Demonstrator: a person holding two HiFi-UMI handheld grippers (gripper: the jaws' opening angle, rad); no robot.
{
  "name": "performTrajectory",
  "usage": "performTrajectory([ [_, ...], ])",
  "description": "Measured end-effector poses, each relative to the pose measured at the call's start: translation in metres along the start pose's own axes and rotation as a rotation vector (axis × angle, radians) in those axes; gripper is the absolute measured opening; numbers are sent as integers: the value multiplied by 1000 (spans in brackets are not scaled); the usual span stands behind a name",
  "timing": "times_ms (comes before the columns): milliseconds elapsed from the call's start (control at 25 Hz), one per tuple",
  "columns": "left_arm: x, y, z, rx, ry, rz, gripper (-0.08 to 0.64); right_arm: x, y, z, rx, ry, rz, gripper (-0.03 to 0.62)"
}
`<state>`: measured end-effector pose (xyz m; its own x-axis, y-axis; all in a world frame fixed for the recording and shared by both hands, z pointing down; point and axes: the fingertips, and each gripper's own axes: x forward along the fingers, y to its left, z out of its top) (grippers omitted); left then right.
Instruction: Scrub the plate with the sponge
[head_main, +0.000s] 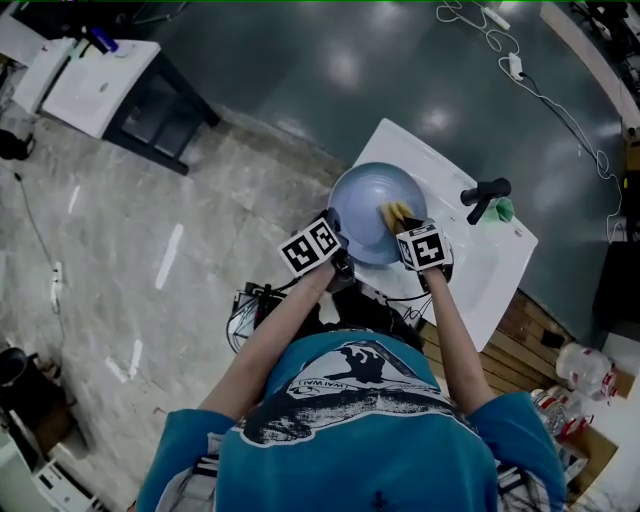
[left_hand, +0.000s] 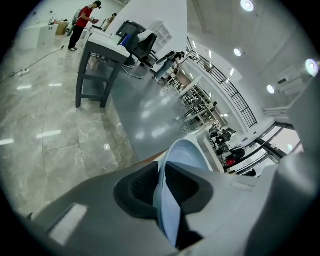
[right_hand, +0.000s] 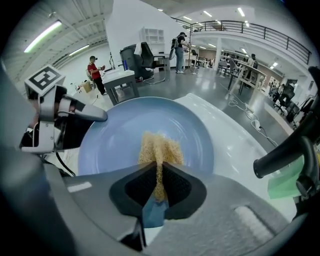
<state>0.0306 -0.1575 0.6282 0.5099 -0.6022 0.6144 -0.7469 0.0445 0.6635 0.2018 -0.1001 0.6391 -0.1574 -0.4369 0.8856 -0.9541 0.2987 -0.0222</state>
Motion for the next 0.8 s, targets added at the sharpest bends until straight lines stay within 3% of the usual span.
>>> performTrajectory([
  [440, -1, -1, -3, -17, 4, -18, 61, 3, 90, -3, -77, 12, 181, 34],
  [640, -3, 5, -4, -31, 8, -19, 60, 11, 125, 15, -11, -22, 314, 32],
  [800, -9, 14, 2, -30, 4, -6, 58, 14, 140, 22, -21, -21, 345, 32],
])
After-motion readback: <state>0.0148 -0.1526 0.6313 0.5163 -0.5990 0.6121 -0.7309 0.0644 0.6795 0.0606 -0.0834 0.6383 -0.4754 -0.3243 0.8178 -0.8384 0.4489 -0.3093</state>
